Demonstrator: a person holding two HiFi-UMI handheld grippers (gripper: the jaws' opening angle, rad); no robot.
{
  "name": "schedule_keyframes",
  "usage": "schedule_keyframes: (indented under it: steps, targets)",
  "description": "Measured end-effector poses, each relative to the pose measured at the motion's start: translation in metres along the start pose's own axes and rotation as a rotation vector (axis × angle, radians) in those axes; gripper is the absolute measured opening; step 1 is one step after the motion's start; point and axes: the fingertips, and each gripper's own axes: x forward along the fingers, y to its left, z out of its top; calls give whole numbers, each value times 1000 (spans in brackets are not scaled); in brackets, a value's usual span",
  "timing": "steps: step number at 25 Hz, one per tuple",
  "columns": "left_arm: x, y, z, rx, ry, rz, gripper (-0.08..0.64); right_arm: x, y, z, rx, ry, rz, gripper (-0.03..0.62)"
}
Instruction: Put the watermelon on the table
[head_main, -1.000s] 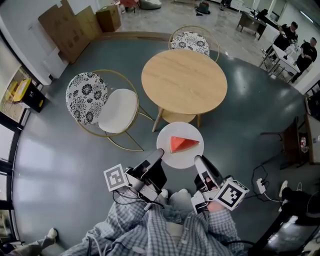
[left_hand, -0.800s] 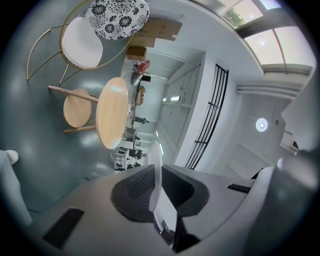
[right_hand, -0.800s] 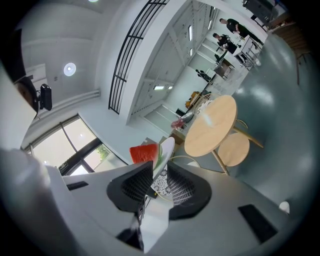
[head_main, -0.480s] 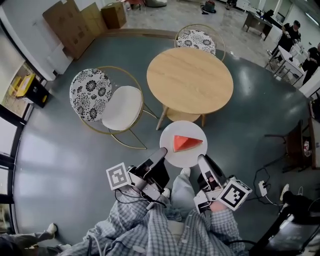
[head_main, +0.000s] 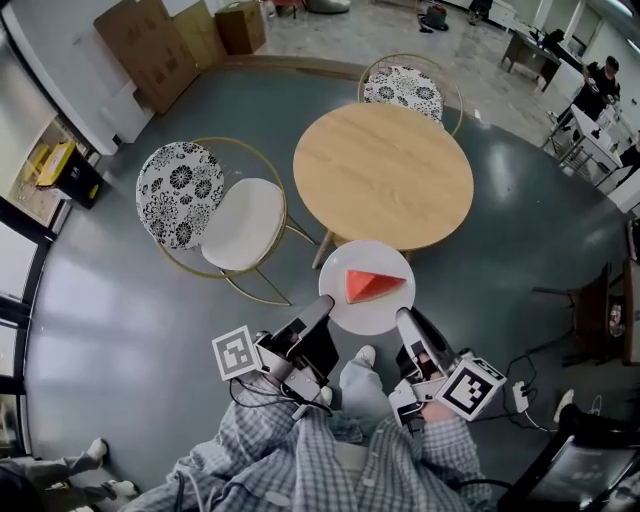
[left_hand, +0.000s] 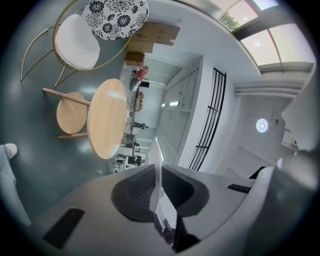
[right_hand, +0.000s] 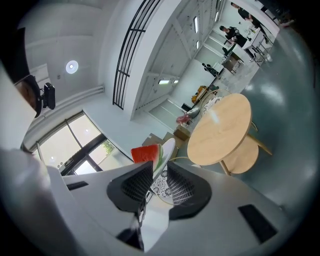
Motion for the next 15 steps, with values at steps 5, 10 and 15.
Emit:
schedule_keyframes:
  steps: [5,10,15]
  targets:
    - [26,6,7,-3,-28,5,38,14,-14,23,15,20,14,92]
    - [65,8,13,7,-46,3,38,28,-31,58,18,40,26,92]
    - [87,12,14,8,-57,3,38,33,-40,80,20,42,36,92]
